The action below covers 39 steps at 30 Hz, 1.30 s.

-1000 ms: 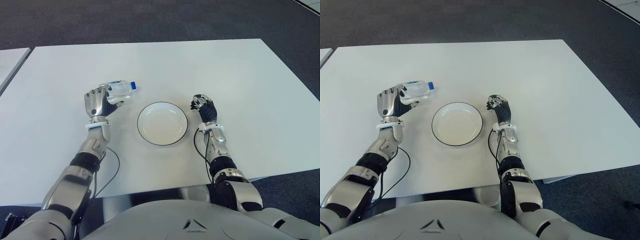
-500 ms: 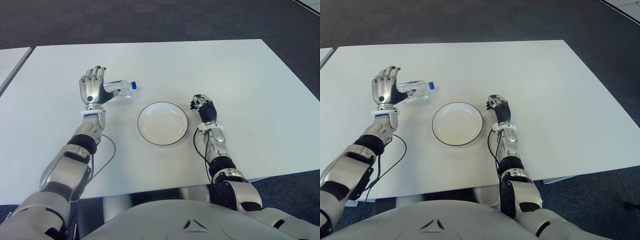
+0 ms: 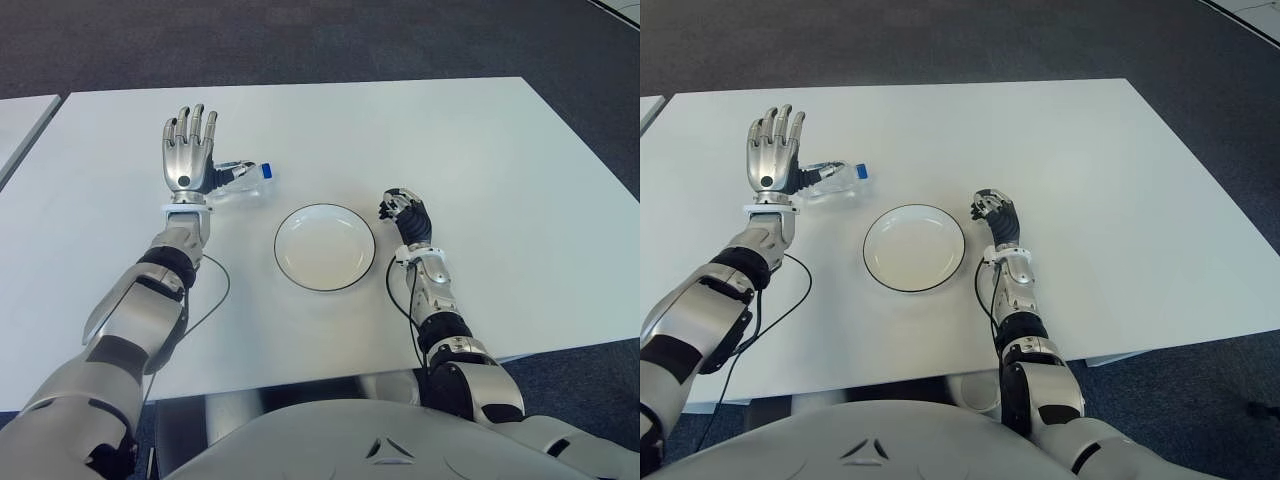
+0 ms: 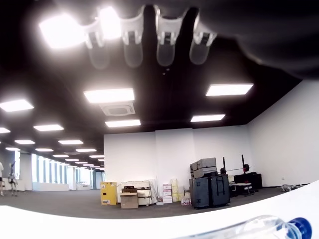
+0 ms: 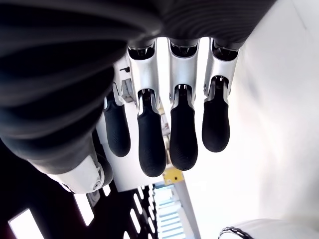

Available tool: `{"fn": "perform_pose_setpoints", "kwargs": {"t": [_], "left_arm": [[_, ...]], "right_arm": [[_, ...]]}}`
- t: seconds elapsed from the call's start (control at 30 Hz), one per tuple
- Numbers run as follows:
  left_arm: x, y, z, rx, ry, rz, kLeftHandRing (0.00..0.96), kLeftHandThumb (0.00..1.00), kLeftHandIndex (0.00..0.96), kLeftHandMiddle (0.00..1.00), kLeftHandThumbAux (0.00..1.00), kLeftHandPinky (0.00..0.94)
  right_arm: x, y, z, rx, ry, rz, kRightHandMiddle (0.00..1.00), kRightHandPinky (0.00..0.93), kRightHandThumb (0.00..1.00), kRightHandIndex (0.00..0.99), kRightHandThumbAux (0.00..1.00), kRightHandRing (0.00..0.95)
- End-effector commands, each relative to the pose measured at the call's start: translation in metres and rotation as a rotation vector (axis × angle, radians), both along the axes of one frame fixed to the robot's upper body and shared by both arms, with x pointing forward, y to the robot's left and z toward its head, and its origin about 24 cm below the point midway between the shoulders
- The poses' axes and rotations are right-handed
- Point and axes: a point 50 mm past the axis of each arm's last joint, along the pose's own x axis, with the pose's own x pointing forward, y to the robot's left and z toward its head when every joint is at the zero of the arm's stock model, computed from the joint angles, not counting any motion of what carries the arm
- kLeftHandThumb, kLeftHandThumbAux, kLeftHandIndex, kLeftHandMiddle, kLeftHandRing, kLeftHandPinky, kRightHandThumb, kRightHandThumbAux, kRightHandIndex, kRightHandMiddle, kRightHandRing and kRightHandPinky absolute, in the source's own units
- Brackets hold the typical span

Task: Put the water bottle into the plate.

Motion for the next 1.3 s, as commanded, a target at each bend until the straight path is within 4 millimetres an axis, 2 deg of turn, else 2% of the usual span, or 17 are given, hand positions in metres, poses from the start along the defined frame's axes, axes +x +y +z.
{"fn": "perform_pose_setpoints", "kwargs": {"t": [0.03,0.5,0.6,0.8,1.1,1.3], "left_arm": [[0.006,-0.005,-0.002,0.052,0.093,-0.014,0.000,0.482,0.000,0.000,0.136,0.000],[0.014,-0.007,-0.011,0.130,0.412,-0.084,0.000,0.449,0.000,0.000,0.109,0.000],[0.015,-0.008,-0.016,0.165,0.530,-0.100,0.000,0.458,0.000,0.000,0.120,0.000],[0.016,-0.010,-0.020,0.191,0.632,-0.106,0.000,0.448,0.000,0.000,0.149,0.000],[0.009,0.000,-0.033,0.179,0.862,-0.058,0.000,0.475,0.000,0.000,0.211,0.000],[0.000,0.009,-0.044,0.109,0.983,-0.009,0.000,0.513,0.000,0.000,0.259,0.000]], "right_arm": [[-0.030,0.002,-0.040,0.012,0.227,0.004,0.600,0.567,0.706,0.433,0.729,0.595],[-0.032,-0.001,-0.042,0.014,0.231,0.014,0.599,0.563,0.704,0.432,0.731,0.597],[-0.032,-0.002,-0.042,0.010,0.233,0.013,0.602,0.563,0.704,0.433,0.731,0.598],[-0.032,-0.002,-0.042,0.006,0.235,0.006,0.603,0.565,0.703,0.433,0.730,0.596],[-0.034,-0.004,-0.043,0.007,0.233,-0.011,0.603,0.567,0.704,0.434,0.730,0.596],[-0.034,-0.006,-0.042,0.010,0.223,-0.021,0.608,0.571,0.705,0.434,0.730,0.596]]}}
